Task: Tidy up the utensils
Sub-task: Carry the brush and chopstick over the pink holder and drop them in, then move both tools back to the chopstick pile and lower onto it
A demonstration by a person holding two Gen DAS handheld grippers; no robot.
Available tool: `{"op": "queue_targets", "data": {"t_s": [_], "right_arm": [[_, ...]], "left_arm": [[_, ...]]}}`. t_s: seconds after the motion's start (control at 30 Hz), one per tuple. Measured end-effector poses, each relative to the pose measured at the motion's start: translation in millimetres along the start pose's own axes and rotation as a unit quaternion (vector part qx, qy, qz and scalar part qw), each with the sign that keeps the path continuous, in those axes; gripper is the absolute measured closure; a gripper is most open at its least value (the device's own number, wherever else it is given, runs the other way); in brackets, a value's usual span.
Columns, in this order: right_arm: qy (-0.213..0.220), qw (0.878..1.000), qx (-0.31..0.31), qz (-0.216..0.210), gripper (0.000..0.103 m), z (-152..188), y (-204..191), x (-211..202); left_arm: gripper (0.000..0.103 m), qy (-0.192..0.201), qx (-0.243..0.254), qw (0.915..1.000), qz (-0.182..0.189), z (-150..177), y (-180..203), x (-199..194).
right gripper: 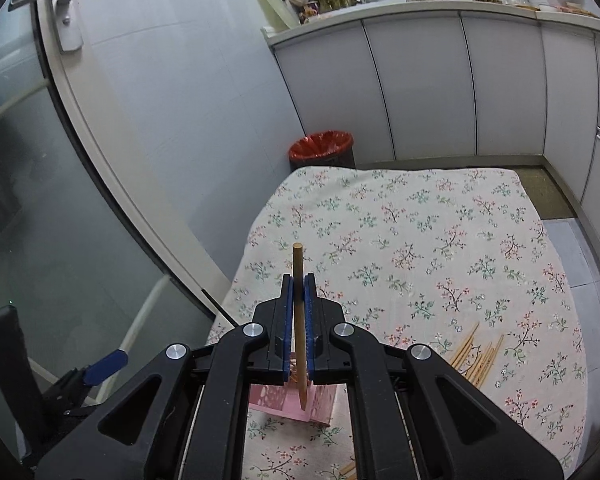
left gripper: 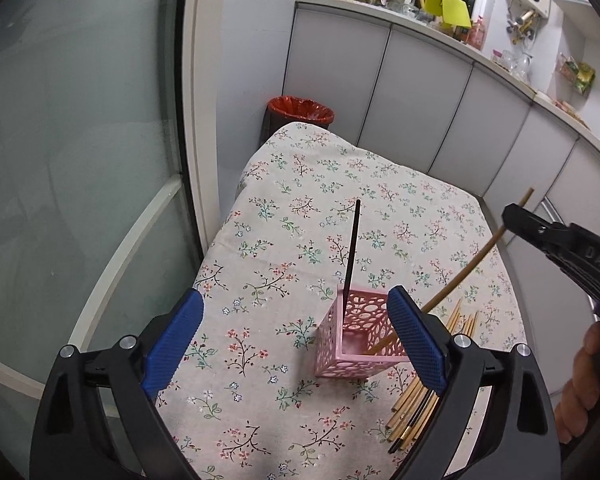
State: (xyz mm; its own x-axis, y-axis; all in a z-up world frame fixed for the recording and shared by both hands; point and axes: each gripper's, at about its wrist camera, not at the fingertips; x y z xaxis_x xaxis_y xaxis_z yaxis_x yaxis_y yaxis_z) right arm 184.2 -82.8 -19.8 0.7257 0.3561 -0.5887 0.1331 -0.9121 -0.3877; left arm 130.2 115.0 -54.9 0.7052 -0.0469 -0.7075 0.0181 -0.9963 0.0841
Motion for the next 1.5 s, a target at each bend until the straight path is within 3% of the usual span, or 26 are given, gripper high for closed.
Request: {"op": "queue_targets", "data": {"t_s": [0.07,0.2,0.33,0.63,0.83,1.03,1.23,1.5], "right_arm": [[-0.005,1.000,0.003,0.001,0.094,-0.2,2.8,3.1],[0.000,1.000,0.015,-0.008,0.067,-2.8,9.8,-5.8],[0.013,1.000,0.013,-0.011,0.053,-5.9,15.4,-22.3],[0.010,0.999,0.025,0.039,0.029,-0.4,61.5,-45.0],[-0.020,0.995,0.048,0.084,0.018,11.2,101.4,-44.2],[-0.067,0.986,0.062,0.139,0.015,26.0,142.5,-31.9],[-0.096,0.977,0.090,0.169,0.009,32.0,181.0,-33.1],[-0.137,0.965,0.115,0.194,0.007,41.7,226.0,-29.4]], "left_arm": [[0.013,-0.001,0.003,1.0000,0.000,0.2,2.6,0.3],[0.011,-0.005,0.006,1.0000,0.004,1.3,7.1,1.0],[0.010,-0.007,0.014,0.9998,0.012,5.1,14.8,1.1],[0.009,-0.027,0.049,0.9978,0.037,18.8,43.7,5.3],[0.009,-0.048,0.094,0.9932,0.050,35.0,72.9,9.4],[0.009,-0.072,0.129,0.9873,0.058,48.7,101.1,17.3],[0.009,-0.101,0.184,0.9752,0.071,65.8,142.6,26.9],[0.009,-0.130,0.252,0.9572,0.058,72.4,210.8,63.6]]}}
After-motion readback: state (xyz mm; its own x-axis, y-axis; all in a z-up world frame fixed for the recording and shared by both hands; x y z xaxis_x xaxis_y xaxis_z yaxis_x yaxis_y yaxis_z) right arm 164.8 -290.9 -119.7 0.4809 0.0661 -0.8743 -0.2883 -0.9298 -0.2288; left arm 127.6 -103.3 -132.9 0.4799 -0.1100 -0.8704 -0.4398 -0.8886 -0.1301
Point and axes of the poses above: each gripper's, at about its wrist camera, not at the fingertips, and x roughly the way its jaws point, y to its right, z to its underside, and after that the axes turned 5 degrees about x, right-handed
